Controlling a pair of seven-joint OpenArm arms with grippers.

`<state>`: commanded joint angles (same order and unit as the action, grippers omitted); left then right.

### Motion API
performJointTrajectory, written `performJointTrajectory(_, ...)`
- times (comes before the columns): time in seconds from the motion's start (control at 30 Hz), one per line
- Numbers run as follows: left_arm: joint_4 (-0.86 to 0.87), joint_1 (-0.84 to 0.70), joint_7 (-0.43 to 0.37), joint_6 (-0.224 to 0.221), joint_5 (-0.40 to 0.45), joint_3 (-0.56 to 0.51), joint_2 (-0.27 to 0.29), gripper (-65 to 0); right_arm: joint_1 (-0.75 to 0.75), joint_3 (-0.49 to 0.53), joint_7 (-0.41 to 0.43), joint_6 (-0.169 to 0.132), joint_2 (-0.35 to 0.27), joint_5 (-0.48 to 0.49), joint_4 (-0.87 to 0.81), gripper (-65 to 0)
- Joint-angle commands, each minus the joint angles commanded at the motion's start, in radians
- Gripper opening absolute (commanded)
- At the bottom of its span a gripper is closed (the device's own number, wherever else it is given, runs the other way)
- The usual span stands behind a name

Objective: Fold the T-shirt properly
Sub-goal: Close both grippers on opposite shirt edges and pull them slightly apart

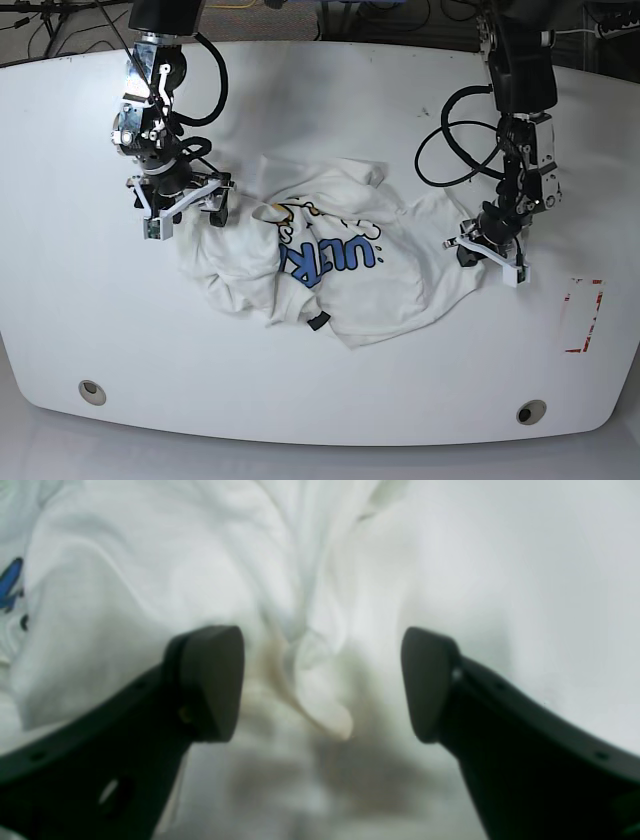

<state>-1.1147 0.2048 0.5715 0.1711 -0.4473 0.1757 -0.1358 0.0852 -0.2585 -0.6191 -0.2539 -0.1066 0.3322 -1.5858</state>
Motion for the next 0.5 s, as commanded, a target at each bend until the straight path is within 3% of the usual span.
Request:
performJointTrajectory(0.07,0.000,0.000,0.000,0.000,0.000,0.000,0.000,-65.0,0.000,0.000,0.018,0.000,0.000,0.012,0.026,-18.7)
performJointTrajectory(0.17,0.000,0.000,0.000,0.000,0.002,0.000,0.000,-65.0,0.000,0.002,0.035,0.000,0.000,0.018,0.046,-26.2)
performJointTrajectory(0.4,0.000,0.000,0.000,0.000,0.005,0.000,0.000,-65.0,0.000,0.005,0.037,0.000,0.003,0.021,0.046,-64.4)
performJointTrajectory(0.5,0.000,0.000,0.000,0.000,0.005,0.000,-0.009,-65.0,0.006,0.006,0.035,0.000,0.003,0.023,0.026,-65.0)
